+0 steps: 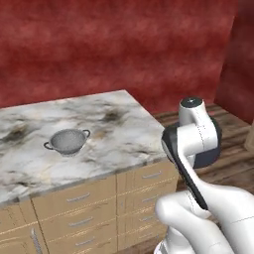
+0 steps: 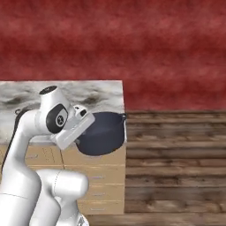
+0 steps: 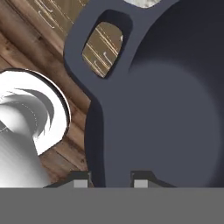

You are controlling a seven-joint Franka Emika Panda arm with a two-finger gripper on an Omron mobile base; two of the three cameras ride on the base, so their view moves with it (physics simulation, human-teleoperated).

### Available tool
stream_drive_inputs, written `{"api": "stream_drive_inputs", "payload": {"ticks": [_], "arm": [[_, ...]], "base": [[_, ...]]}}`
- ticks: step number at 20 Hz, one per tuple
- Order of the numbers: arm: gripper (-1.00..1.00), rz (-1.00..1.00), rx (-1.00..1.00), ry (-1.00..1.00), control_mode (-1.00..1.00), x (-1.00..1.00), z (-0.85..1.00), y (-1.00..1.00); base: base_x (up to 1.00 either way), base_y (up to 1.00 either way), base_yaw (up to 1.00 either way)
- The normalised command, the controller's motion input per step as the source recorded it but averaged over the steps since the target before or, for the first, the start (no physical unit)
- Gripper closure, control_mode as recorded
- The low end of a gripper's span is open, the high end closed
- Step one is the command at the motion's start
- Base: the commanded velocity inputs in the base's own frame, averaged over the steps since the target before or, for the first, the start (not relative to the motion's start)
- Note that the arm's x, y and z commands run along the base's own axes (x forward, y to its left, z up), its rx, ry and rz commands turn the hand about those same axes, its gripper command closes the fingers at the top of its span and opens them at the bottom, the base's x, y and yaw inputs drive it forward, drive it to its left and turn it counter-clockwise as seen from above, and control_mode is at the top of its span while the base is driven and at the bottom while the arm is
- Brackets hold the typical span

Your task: Pick the pot and colander and place them in the sink. Then turn on the water.

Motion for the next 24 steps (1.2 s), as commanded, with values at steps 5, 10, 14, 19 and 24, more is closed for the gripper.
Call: {"api": "stream_drive_inputs", "payload": {"ticks": [5,10,14,19,24], "arm": [[1.00,0.00,0.00,0.00,1.00,0.00,0.00,0.00],[1.00,0.00,0.00,0.00,1.00,0.00,0.00,0.00],[1.00,0.00,0.00,0.00,1.00,0.00,0.00,0.00],[1.00,0.00,0.00,0.00,1.00,0.00,0.00,0.00],[1.00,0.00,0.00,0.00,1.00,0.00,0.00,0.00]], "base": [[-0.41,-0.50,-0.64],[-0.12,-0.49,-0.68],[0.00,-0.36,-0.70],[0.04,-0.32,-0.69],[0.47,-0.05,-0.65]]}}
